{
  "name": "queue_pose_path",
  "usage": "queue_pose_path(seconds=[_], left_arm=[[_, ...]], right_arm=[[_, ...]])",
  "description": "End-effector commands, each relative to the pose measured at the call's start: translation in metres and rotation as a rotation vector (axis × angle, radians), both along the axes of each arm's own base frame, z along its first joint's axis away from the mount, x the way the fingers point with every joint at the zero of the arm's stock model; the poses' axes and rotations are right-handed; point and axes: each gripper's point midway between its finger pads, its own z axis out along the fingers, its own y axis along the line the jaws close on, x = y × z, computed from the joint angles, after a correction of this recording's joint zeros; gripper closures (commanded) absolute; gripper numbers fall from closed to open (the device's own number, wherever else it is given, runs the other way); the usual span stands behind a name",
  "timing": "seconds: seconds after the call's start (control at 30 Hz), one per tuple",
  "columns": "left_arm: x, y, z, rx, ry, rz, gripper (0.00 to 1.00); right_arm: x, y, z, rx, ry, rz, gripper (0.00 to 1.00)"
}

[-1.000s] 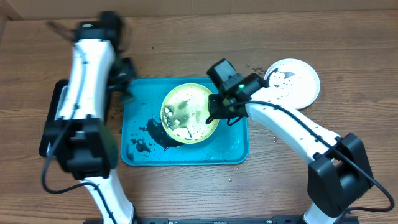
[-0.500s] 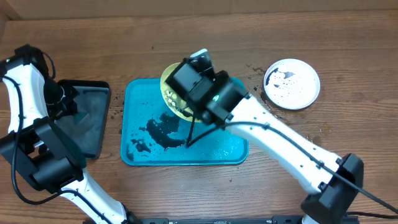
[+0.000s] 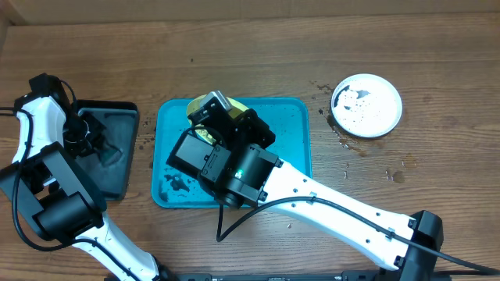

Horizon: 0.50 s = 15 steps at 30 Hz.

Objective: Clean dirty plates on tray and stack at the side
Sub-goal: 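Lift the yellow plate with the right gripper and move the left sponge to the basin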

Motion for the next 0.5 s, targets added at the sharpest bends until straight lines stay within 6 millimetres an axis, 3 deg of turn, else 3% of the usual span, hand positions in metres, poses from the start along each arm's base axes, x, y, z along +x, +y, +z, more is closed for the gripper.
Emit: queue_pose_path(seconds=[0.0,0.07,0.2,0.23,0.37,0.47], left_arm=[[-0.001,0.005,0.008,0.026,-0.014,-0.018,0.78],[-0.001,0.006,0.008,0.027,-0.015,-0.017,0.64],[-0.001,0.006,0.008,0.027,-0.016,-0.017,0.09],[-0.001,0.006,0.008,0.026,-0.016,-0.017,0.02],[-0.001,0.005,0.008,0.024,-0.018,-0.016,0.00],[-0.001,0.006,0.008,0.025,-0.018,-0.016,0.00]], right_arm=[[0.004,-0.005,0.029,-0.062,-0.102,-0.007,0.96],[0.005,-0.008,0.034,-0.099,-0.126,-0.010,0.96],[0.006,-0.014,0.048,-0.145,-0.203,-0.042,0.96],[0.005,-0.014,0.050,-0.153,-0.212,-0.043,0.96],[0.001,-0.011,0.053,-0.198,-0.219,-0.021,0.96],[0.001,-0.005,0.050,-0.130,-0.217,-0.023,0.96]])
